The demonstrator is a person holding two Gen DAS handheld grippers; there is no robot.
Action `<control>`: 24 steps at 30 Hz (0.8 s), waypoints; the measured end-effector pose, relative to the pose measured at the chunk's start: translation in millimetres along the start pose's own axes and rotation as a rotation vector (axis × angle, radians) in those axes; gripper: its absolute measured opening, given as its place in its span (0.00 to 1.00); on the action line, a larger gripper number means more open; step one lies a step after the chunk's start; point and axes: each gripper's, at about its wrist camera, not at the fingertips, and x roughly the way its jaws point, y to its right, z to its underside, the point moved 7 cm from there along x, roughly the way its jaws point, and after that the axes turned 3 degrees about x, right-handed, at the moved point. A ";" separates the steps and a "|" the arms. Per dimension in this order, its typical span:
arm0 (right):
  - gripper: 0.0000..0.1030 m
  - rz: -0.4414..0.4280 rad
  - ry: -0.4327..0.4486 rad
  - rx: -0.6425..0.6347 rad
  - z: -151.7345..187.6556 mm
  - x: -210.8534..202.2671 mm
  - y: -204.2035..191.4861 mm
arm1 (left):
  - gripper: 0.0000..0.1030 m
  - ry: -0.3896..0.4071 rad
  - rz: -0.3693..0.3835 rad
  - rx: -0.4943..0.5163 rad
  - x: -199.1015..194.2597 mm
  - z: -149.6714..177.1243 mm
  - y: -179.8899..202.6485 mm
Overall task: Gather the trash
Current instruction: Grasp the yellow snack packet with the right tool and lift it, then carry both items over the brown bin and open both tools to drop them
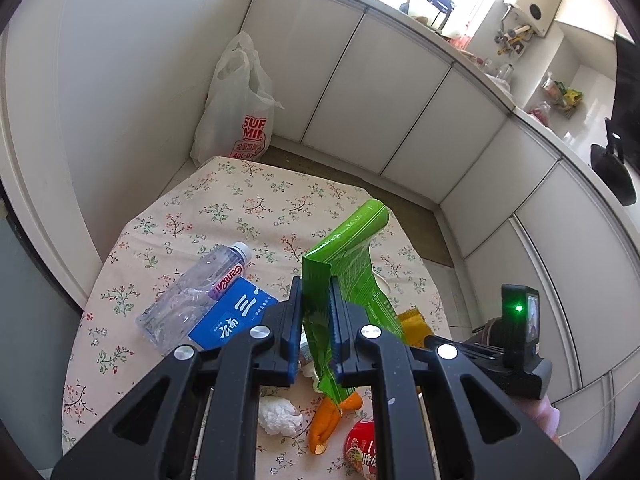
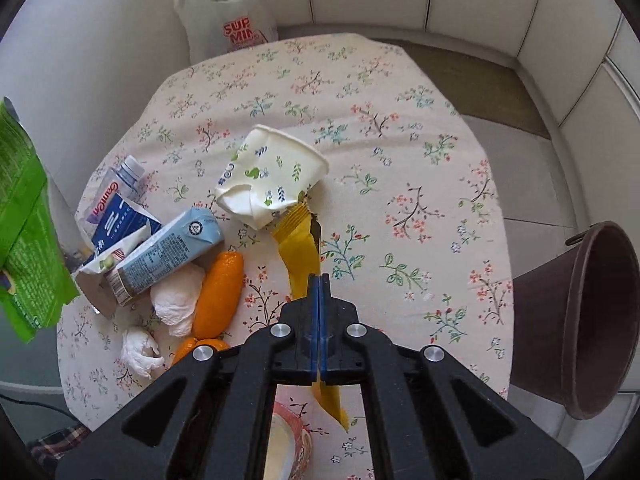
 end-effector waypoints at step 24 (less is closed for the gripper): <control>0.00 0.232 0.586 0.409 18.6 -197.3 198.4 | 0.12 0.090 0.220 0.076 -1.6 -3.4 150.5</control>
